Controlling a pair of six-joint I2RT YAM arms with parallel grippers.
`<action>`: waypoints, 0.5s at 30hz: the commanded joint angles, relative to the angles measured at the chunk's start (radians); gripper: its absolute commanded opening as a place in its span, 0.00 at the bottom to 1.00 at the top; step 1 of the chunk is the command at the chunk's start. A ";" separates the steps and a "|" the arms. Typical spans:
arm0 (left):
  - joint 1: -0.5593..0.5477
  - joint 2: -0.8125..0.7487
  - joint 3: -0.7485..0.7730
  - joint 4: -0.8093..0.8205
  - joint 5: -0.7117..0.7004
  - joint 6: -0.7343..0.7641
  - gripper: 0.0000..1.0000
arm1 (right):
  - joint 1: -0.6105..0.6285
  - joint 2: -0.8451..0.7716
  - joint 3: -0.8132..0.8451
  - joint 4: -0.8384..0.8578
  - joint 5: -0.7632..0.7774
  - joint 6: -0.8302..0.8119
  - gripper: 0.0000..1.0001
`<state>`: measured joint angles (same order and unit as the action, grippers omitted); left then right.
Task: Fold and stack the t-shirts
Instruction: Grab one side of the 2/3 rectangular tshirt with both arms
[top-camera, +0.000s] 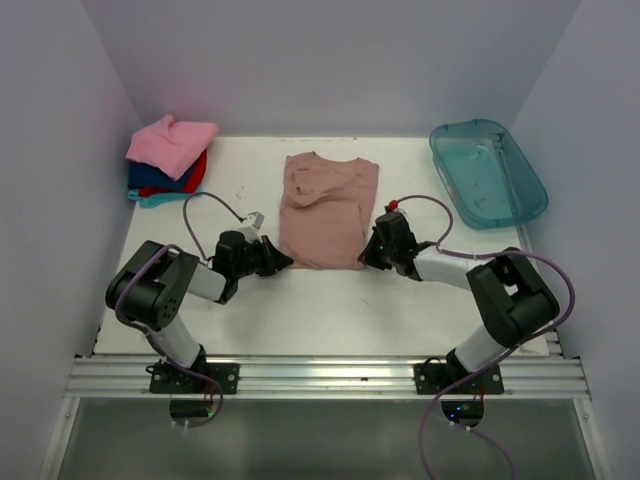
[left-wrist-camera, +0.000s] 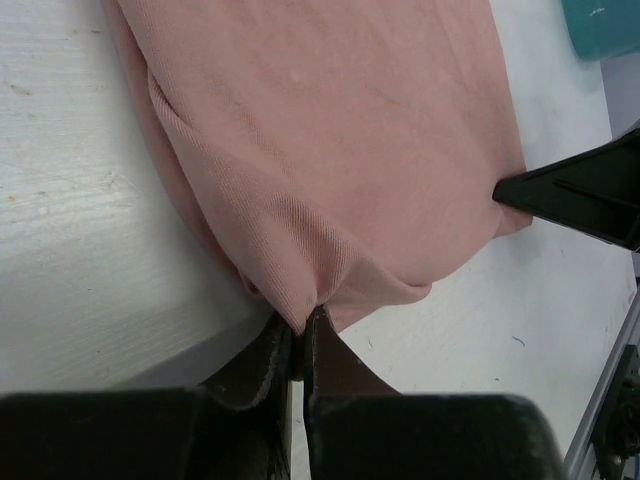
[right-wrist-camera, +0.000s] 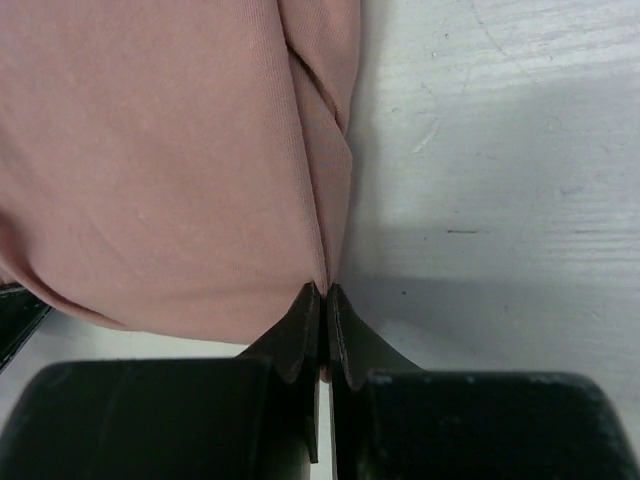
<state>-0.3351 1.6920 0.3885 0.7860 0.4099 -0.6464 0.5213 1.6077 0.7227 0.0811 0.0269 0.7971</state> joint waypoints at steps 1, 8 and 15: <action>-0.004 0.069 -0.030 -0.171 -0.031 0.030 0.00 | -0.006 -0.058 -0.014 -0.073 0.085 -0.024 0.00; -0.004 0.023 -0.033 -0.224 -0.046 0.047 0.00 | -0.010 -0.100 -0.003 -0.177 0.185 -0.045 0.00; -0.002 -0.190 -0.042 -0.427 -0.085 0.080 0.00 | -0.021 -0.155 -0.025 -0.245 0.235 -0.064 0.00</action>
<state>-0.3454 1.5852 0.3836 0.6086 0.4118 -0.6342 0.5213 1.4998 0.7170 -0.0826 0.1387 0.7715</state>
